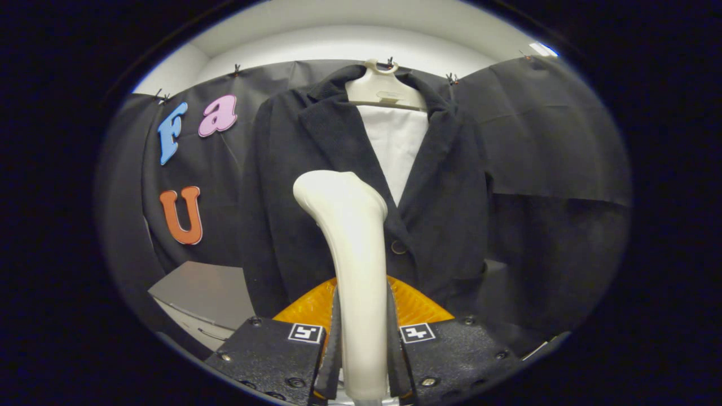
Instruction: Iron the clothes twice with a garment steamer, once on the left side and once on the right side.
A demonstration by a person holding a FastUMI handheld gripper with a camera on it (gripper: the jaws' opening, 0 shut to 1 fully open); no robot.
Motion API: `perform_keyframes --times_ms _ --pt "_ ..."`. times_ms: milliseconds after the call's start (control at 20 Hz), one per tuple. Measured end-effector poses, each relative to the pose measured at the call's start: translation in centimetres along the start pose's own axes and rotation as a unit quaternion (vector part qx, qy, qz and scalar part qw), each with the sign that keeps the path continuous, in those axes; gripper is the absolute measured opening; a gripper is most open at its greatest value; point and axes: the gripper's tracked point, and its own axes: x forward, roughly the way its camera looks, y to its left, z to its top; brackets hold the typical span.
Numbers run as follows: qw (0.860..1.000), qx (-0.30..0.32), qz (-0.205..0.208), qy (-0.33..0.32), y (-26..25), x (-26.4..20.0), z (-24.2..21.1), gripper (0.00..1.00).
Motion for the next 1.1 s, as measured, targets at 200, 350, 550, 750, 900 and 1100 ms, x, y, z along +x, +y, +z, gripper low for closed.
perform_keyframes --times_ms 200,350,550,750,900,1100 --pt "1.0 -0.005 0.0 0.015 -0.3 -0.3 -2.0 0.36" --pt "0.999 -0.004 0.001 0.038 -0.5 -0.1 -4.2 0.36" --pt "0.998 -0.004 -0.001 0.061 -0.9 0.1 -6.7 0.36" --pt "0.997 -0.001 0.0 0.077 -1.3 0.1 -8.5 0.36" --pt "0.996 0.0 0.002 0.091 -1.6 0.0 -10.0 0.36" --pt "0.994 0.0 0.004 0.108 -1.8 -0.1 -12.2 0.36"
